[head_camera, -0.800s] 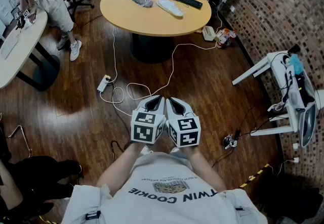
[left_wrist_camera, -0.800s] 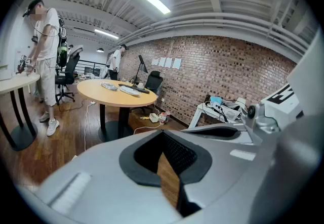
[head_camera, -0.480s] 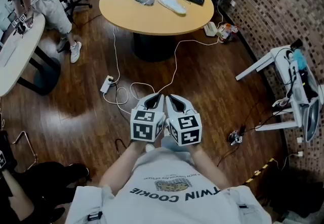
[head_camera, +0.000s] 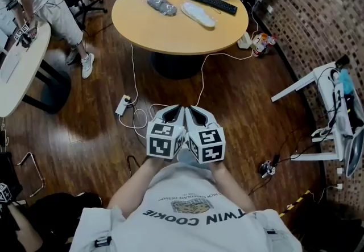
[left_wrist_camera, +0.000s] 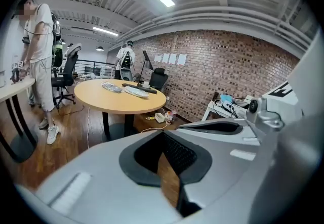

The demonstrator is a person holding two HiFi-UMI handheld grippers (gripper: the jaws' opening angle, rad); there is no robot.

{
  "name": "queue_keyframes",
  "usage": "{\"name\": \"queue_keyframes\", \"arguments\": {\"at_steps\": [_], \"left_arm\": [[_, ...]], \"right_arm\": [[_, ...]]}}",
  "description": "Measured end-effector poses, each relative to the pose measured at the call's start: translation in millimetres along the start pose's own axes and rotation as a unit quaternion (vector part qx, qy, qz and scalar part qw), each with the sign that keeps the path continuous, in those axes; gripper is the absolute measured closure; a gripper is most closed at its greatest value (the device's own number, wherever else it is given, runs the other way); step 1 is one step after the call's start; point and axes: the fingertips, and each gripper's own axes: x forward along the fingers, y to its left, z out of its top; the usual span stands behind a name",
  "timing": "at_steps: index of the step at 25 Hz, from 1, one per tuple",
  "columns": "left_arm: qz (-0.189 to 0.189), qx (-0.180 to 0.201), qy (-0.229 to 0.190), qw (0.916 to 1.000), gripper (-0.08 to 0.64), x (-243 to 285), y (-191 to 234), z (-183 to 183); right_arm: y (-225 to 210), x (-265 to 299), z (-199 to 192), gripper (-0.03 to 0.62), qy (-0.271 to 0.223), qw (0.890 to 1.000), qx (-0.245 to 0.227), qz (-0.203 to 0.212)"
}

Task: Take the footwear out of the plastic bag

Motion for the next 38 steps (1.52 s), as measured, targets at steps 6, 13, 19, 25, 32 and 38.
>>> {"name": "queue_keyframes", "arguments": {"at_steps": [6, 13, 19, 25, 32, 38], "left_arm": [[0.008, 0.0, 0.001, 1.0, 0.552, 70, 18, 51], [0.012, 0.005, 0.018, 0.9997, 0.554, 146, 26, 94], [0.017, 0.025, 0.026, 0.9992, 0.552, 190, 29, 115], [0.007, 0.043, 0.031, 0.9986, 0.554, 225, 29, 131], [-0.02, 0.058, 0.043, 0.9972, 0.552, 278, 51, 153], [-0.039, 0.07, 0.049, 0.9956, 0.552, 325, 101, 187]], "right_arm": [[-64, 50, 37, 0.592, -0.008, 1.0, 0.014, 0.008], [-135, 95, 64, 0.591, -0.008, 0.999, 0.032, 0.013], [-178, 117, 75, 0.591, -0.011, 0.999, 0.045, 0.011], [-206, 133, 81, 0.591, -0.01, 0.998, 0.055, 0.004], [-239, 178, 87, 0.591, 0.005, 0.998, 0.065, -0.02], [-259, 240, 114, 0.591, 0.013, 0.997, 0.068, -0.045]]}}
